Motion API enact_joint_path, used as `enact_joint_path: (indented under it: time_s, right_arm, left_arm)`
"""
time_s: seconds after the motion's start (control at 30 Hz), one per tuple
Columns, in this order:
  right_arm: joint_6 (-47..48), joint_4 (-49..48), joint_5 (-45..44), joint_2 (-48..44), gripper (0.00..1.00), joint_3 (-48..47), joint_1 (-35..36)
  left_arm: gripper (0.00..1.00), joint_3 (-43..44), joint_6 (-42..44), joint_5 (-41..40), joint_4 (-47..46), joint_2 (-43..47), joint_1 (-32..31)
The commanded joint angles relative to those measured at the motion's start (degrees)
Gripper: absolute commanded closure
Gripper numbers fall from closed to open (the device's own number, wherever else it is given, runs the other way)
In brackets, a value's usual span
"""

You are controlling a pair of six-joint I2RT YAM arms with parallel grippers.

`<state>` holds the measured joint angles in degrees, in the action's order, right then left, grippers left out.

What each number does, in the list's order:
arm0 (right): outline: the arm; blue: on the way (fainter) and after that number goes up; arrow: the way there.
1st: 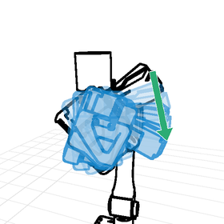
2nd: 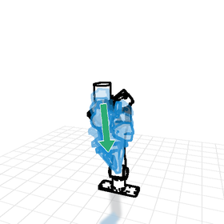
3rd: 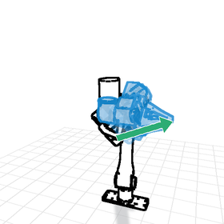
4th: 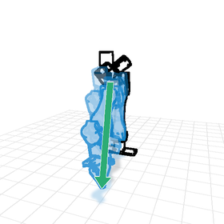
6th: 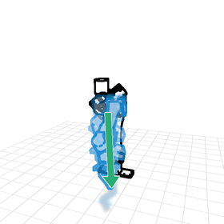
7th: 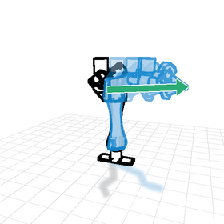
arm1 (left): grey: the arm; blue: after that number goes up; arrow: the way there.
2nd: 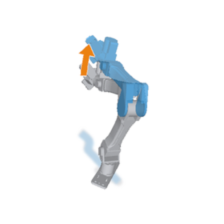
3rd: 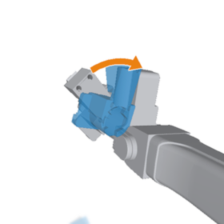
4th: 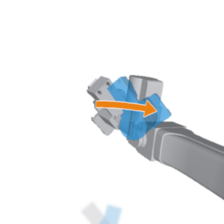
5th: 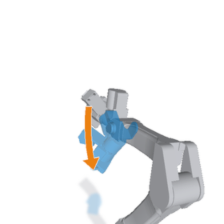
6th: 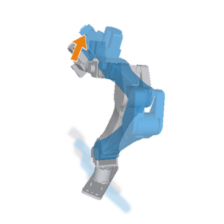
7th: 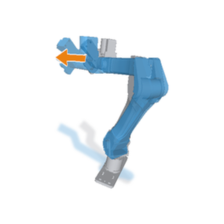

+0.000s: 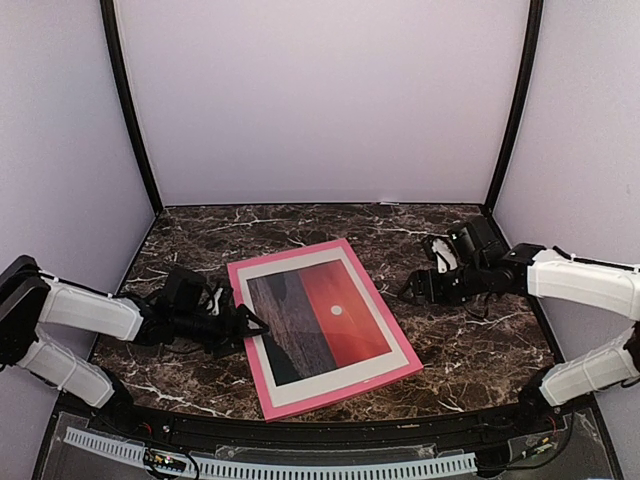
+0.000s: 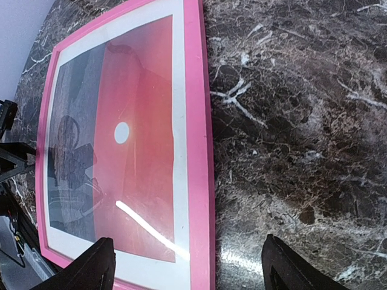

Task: Put the photo into the frame
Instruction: Place the photo frame at the center of the board, then rotate the photo frame at the center of the board.

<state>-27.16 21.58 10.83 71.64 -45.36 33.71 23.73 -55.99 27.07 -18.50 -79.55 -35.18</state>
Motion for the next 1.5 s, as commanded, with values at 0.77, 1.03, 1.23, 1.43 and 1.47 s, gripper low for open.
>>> enact_joint_path:
  time_s: [0.77,1.03,1.23,1.43,1.47]
  right_arm:
    - [-14.67,3.58,-4.02,-4.97,0.17,10.77,32.46]
    - [-16.7,0.44,-5.68,1.96,0.18,11.9,34.31]
    - [-17.47,-1.4,-8.19,5.83,0.17,10.87,33.87]
    - [-18.16,-2.6,-10.43,8.84,0.17,10.12,30.72]
    - [-18.26,-2.8,-10.55,8.76,0.17,10.04,29.97]
  left_arm:
    - [0.01,26.37,33.64,-16.68,24.88,-2.32,9.18]
    - [0.01,37.44,38.65,-12.48,20.66,-15.58,10.78]
    - [0.01,46.4,41.49,-11.11,23.03,-24.47,11.82]
    - [0.01,53.86,43.33,-10.81,25.01,-32.68,12.5]
    - [0.01,54.4,43.44,-10.94,24.9,-33.39,12.59]
